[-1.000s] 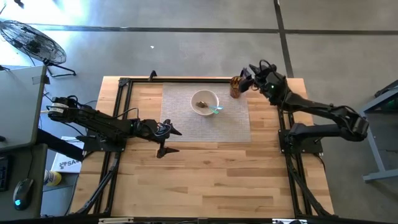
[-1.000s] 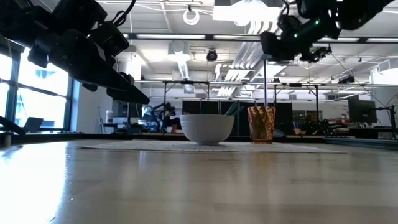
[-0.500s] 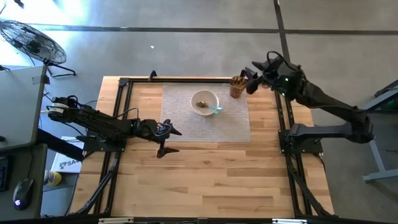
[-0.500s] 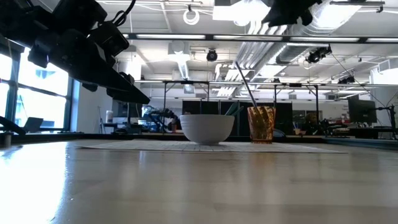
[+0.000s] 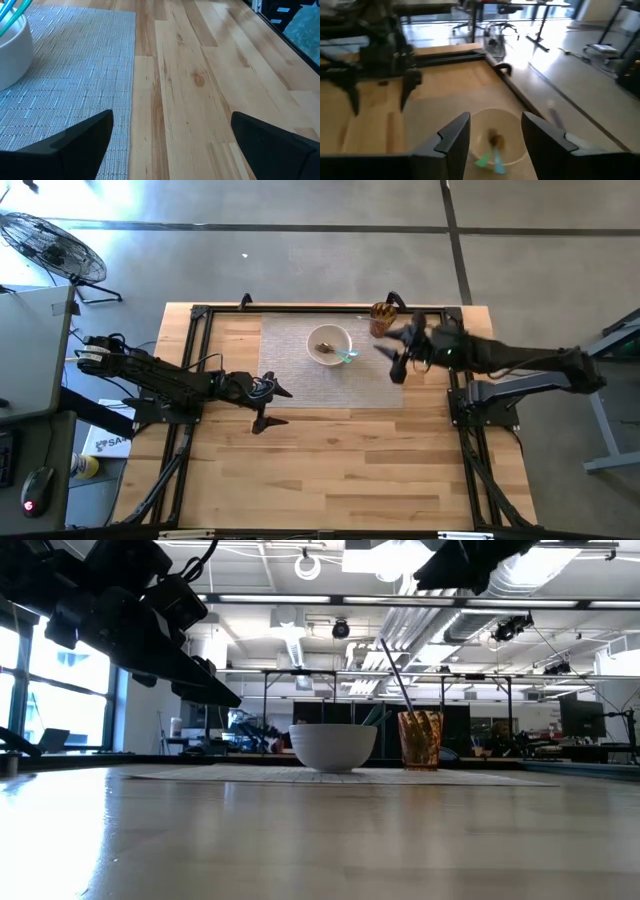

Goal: Pick & Place Utensil
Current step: Return to Home Position

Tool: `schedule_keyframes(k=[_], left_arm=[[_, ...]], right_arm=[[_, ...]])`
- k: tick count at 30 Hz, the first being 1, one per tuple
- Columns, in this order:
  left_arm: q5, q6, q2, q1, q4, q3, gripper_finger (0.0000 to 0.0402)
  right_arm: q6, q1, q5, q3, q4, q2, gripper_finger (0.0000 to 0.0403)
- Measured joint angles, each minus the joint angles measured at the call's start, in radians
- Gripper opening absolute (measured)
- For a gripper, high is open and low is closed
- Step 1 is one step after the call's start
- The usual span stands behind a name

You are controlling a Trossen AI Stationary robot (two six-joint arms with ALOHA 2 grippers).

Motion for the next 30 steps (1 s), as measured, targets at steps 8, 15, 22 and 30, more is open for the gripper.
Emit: schedule_keyframes(k=[8, 15, 22, 30], left_arm=[[0.000, 0.000, 0.000, 0.000, 0.001, 0.000, 0.0399], [0.000, 0.000, 0.000, 0.000, 0.008, 0.000, 0.0399], [0.002, -0.001, 0.000, 0.000, 0.018, 0.000, 0.0399], [0.037, 0.000, -0.019, 0.000, 0.067, 0.000, 0.0399]], right_arm=[[0.006, 0.166, -0.003, -0.213, 0.233, 0.000, 0.0169], [0.089, 0.319, -0.021, -0.292, 0.280, 0.000, 0.0168], [0.106, 0.452, -0.023, -0.292, 0.286, -0.064, 0.0167], [0.109, 0.490, -0.022, -0.293, 0.184, -0.139, 0.0167]])
